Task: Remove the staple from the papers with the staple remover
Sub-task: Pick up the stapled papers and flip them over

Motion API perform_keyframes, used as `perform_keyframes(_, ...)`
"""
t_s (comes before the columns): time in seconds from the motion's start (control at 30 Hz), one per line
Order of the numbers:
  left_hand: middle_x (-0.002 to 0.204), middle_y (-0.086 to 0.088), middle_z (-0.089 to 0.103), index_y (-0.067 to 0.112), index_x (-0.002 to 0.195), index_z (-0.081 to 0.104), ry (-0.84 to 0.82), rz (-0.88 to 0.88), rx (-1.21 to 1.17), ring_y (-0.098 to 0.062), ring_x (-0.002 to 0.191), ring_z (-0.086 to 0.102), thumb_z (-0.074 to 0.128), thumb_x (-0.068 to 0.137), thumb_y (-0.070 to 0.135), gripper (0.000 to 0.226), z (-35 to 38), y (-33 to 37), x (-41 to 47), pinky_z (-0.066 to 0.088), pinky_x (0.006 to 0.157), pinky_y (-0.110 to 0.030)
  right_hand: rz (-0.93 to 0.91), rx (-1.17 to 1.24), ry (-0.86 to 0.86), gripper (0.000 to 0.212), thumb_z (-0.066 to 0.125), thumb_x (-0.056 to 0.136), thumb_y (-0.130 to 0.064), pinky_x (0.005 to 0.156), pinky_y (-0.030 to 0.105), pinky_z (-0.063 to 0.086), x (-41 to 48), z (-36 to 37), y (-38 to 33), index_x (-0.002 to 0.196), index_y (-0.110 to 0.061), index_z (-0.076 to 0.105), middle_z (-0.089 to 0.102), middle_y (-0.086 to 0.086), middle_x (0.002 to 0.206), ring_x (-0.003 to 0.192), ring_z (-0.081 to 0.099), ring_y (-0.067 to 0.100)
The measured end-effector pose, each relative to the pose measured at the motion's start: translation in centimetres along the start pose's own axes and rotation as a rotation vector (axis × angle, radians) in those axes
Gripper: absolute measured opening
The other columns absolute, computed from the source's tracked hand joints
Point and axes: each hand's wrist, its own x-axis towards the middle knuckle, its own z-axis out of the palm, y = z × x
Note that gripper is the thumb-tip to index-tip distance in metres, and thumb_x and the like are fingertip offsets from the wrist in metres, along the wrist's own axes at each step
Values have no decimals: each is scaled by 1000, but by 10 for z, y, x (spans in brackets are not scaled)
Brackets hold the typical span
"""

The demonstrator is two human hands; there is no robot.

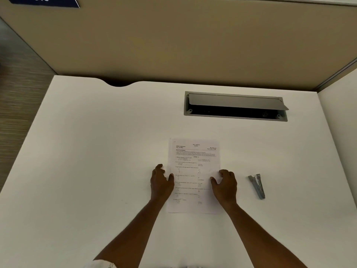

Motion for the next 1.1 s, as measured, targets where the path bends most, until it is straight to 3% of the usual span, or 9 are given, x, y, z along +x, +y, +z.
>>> perform_keyframes(0.17, 127, -10, 58, 7, 142, 47, 13, -47, 13, -20, 94, 61, 72, 92, 21, 57, 7, 3, 7, 47, 84, -27, 16, -6, 11, 41, 76, 82, -13, 91, 42, 50, 1, 7, -1, 118, -4, 59, 56, 15, 115, 107, 56, 35)
perform_keyframes(0.3, 123, -10, 62, 7, 138, 50, 25, -76, 20, -26, 107, 62, 74, 91, 25, 56, 8, 3, 8, 51, 97, -37, 36, -7, 26, 42, 76, 81, -11, 90, 41, 49, 0, 10, -3, 118, -3, 58, 56, 16, 115, 107, 56, 36)
perform_keyframes(0.4, 112, -5, 67, 10, 134, 53, -17, -108, -29, -20, 97, 62, 73, 93, 27, 49, 8, 6, 7, 50, 92, -33, 29, -3, 32, 42, 76, 81, -10, 89, 41, 49, -1, 10, -2, 118, -3, 58, 56, 17, 114, 106, 55, 36)
perform_keyframes(0.47, 105, -1, 69, 13, 126, 60, -53, -100, -48, -17, 89, 63, 70, 95, 27, 35, 7, 7, 7, 50, 85, -28, 23, 2, 28, 42, 76, 81, -11, 89, 41, 50, -2, 11, -1, 117, -4, 57, 56, 15, 113, 106, 56, 35)
perform_keyframes(0.57, 98, 0, 75, 20, 103, 71, -102, -98, -98, -22, 91, 71, 68, 96, 31, 14, 8, 1, 10, 59, 86, -37, 19, 20, 20, 42, 76, 83, -15, 87, 36, 49, -2, 8, -2, 119, -5, 57, 57, 13, 113, 105, 56, 31)
perform_keyframes(0.63, 93, 1, 77, 22, 94, 73, -151, -148, -236, -24, 92, 74, 71, 94, 32, 11, 5, -1, 9, 62, 83, -38, 7, 51, 27, 42, 76, 84, -17, 84, 31, 45, -1, 3, -3, 119, -4, 57, 57, 12, 111, 103, 56, 29)
perform_keyframes(0.87, 108, -13, 78, 5, 113, 73, -388, -360, -761, -29, 99, 75, 73, 93, 18, 24, -20, 4, -3, 61, 86, -40, 64, 189, 26, 45, 77, 84, -32, 80, 27, 47, 5, -12, -3, 118, -8, 58, 63, 6, 108, 95, 61, 25)
perform_keyframes(0.93, 114, -16, 76, 3, 117, 71, -432, -405, -841, -33, 104, 73, 71, 93, 16, 27, -27, 4, -7, 60, 91, -46, 110, 262, -51, 42, 75, 86, -35, 77, 24, 46, 2, -18, -6, 117, -12, 59, 65, 3, 108, 91, 64, 22)
perform_keyframes(1.1, 127, -22, 69, 3, 129, 66, -527, -467, -908, -41, 121, 65, 72, 93, 21, 40, -38, -4, -15, 48, 107, -58, 272, 479, -187, 43, 76, 83, -42, 90, 31, 50, -9, -17, -2, 116, -17, 63, 65, -1, 111, 104, 62, 18)
